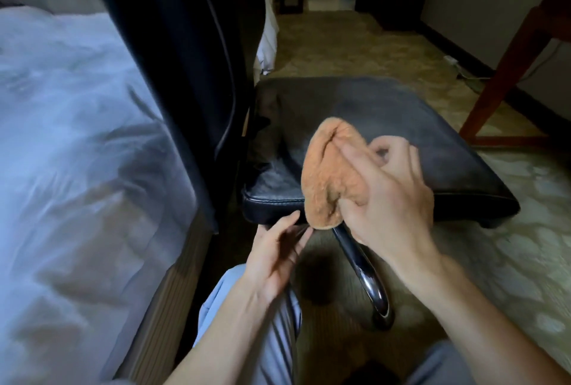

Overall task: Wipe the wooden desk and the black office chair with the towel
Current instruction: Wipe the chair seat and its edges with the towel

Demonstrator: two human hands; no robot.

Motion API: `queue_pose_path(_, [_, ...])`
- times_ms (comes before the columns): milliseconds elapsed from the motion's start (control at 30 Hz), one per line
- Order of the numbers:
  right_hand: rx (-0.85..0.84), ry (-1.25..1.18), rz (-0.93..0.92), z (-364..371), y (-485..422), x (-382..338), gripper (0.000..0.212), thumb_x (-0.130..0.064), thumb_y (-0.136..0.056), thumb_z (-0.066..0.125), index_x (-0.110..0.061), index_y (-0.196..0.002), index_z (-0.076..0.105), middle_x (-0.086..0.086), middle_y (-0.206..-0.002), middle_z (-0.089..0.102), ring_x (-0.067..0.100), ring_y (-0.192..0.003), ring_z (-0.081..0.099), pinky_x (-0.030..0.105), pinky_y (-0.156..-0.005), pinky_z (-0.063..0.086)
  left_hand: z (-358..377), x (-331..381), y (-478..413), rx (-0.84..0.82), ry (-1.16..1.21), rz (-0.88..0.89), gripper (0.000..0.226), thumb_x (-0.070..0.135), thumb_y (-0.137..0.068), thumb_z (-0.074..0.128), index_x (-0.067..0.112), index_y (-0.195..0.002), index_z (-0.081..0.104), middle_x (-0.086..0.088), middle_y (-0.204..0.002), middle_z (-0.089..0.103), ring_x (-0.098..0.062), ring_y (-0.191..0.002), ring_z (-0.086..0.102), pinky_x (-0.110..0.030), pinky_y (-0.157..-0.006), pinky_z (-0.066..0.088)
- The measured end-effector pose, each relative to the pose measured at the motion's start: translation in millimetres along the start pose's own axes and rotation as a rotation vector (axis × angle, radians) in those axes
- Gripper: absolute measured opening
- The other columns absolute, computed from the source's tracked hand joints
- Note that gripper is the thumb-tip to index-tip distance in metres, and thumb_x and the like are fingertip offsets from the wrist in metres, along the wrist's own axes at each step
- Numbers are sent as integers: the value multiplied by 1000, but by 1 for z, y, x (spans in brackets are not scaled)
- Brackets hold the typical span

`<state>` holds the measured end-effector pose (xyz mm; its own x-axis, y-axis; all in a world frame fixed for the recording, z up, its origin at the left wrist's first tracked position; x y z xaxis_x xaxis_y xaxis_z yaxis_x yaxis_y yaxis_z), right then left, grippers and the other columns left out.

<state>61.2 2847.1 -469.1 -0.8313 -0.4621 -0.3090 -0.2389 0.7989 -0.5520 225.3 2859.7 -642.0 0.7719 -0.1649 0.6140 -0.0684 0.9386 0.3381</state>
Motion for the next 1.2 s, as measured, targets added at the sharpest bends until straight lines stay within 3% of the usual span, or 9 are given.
queue_pose_path(267, [-191,238,-278,52,-35,-64,90,-21,-64,86,-31,-146,52,3,-142,54,31,-124,55,46,-85,56,9,2,10,117,98,71,59,3,-76,77,12,-130,57,-13,-127,71,-26,-114,69,-49,-111,48])
queue_pose_path(367, [-343,339,-356,72,-46,-89,78,-21,-79,74,-34,-150,43,-1,-143,49,29,-124,52,44,-92,48,10,0,12,151,163,37,43,1,-76,75,17,-112,57,-9,-111,74,-18,-95,73,-42,-99,56])
queue_pose_path(467, [-542,386,-452,80,-49,-107,60,-21,-85,66,-37,-140,49,-5,-134,53,26,-119,52,39,-90,42,12,-1,14,163,195,17,34,-9,-92,61,18,-111,58,-6,-103,74,-18,-92,72,-46,-106,52])
queue_pose_path(600, [-786,390,-457,65,-68,-108,62,-21,-78,62,-49,-133,57,-10,-121,65,23,-115,63,35,-81,45,14,7,20,151,136,76,34,-5,-91,67,16,-118,64,-11,-112,76,-18,-95,73,-30,-85,61])
queue_pose_path(767, [-587,362,-448,54,-88,-101,61,-22,-86,62,-45,-141,51,-8,-130,56,23,-124,53,37,-89,46,5,11,20,138,153,-20,17,5,-93,65,21,-90,66,2,-88,75,-7,-79,68,-25,-85,55])
queue_pose_path(900, [-779,373,-506,80,-64,-102,69,-26,-89,64,-49,-149,41,-10,-141,50,25,-122,51,37,-93,45,-15,20,17,165,165,-42,29,16,-85,74,18,-113,69,-6,-110,63,-11,-91,61,-22,-74,61])
queue_pose_path(1033, [-964,403,-588,74,-62,-103,61,-23,-81,61,-55,-132,54,-15,-115,58,19,-106,61,39,-82,53,-19,24,21,159,185,-34,19,5,-93,58,9,-110,66,-11,-105,67,-18,-98,66,-25,-74,61])
queue_pose_path(1133, [-1032,489,-580,58,-76,-99,62,-23,-74,58,-59,-125,58,-15,-114,67,20,-107,67,34,-79,53,-20,23,24,120,252,-59,14,4,-91,50,10,-89,63,-8,-97,70,-17,-84,69,-29,-88,59])
queue_pose_path(1200, [-881,466,-559,45,-96,-96,63,-25,-77,58,-58,-131,56,-13,-123,65,23,-116,64,36,-85,52,-22,23,24,148,259,-47,20,2,-91,45,13,-86,62,-7,-102,71,-17,-86,69,-32,-100,51])
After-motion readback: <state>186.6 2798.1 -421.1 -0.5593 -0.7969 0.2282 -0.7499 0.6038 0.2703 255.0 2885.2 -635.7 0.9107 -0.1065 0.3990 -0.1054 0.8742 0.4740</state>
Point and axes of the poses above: each hand's wrist, its own y-axis away from the middle knuckle, its own z-axis out of the palm, x = y × z, the point moved 6 cm from there along -y, towards the middle knuckle
